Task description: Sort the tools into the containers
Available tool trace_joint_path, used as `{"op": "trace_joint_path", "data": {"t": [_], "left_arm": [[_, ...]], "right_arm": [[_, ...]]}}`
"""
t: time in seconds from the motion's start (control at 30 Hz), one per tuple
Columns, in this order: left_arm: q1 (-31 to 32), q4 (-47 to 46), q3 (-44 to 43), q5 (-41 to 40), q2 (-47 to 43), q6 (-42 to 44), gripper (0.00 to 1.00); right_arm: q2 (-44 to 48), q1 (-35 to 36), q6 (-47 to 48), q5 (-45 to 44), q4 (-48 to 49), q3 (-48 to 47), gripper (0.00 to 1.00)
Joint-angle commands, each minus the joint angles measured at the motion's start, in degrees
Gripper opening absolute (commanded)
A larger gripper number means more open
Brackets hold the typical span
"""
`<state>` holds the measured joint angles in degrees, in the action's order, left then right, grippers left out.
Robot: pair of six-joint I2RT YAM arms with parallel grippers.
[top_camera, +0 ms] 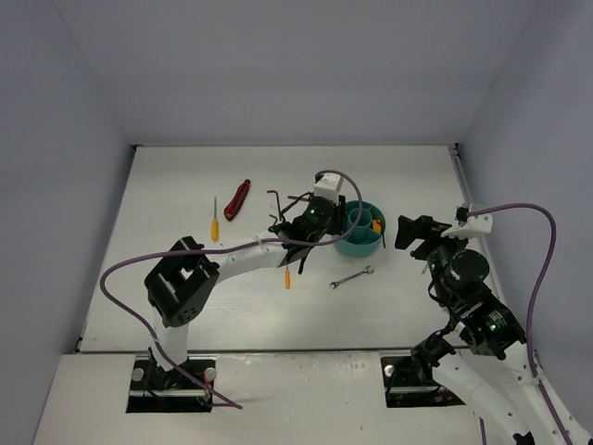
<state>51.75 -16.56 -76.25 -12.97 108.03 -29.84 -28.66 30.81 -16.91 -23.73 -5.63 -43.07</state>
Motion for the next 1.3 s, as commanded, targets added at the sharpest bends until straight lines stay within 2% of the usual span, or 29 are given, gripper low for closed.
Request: {"op": "trace_joint_path", "data": {"t": [0.0,0.1,0.2,0.3,0.4,0.6,1.0,1.27], "left_arm": [[1.27,1.77,-4.02,1.07,-4.22,8.49,0.32],[2.82,8.56,-6.98,3.03,-6.29,15.81,0.32],[4.31,25.06,-12.52,6.7,-6.5,26.37,0.32],[6.53,33.81,-15.64,8.35,-6.32,33.78,0.32],[7.8,39.97,-18.18,12.44,-5.01,35.69,0.32],[8.16,45.08,-19.28,22.17,-1.02,36.57,0.32],[8.54,45.74,-19.09,21.77,5.38,36.87,0.32],[8.54,44.18,-20.65,25.1,10.76,35.86,0.32]], "right_arm": [[-1.23,0.04,-0.44,-1.52,2.87,-0.61,0.72],[-0.66,0.04,-0.22,-1.86,2.72,-0.88,0.72],[-0.23,0.04,-0.34,-2.03,2.64,-1.04,0.72],[0.09,0.04,-0.5,-2.03,2.56,-0.79,0.72],[0.01,0.04,-0.63,-1.94,2.55,-0.84,0.72],[0.3,0.04,-0.76,-1.88,2.32,-1.28,0.72],[1.38,0.04,-0.85,-2.94,1.42,-1.39,0.71],[2.05,0.04,-1.35,-2.82,0.73,-1.14,0.72]]}}
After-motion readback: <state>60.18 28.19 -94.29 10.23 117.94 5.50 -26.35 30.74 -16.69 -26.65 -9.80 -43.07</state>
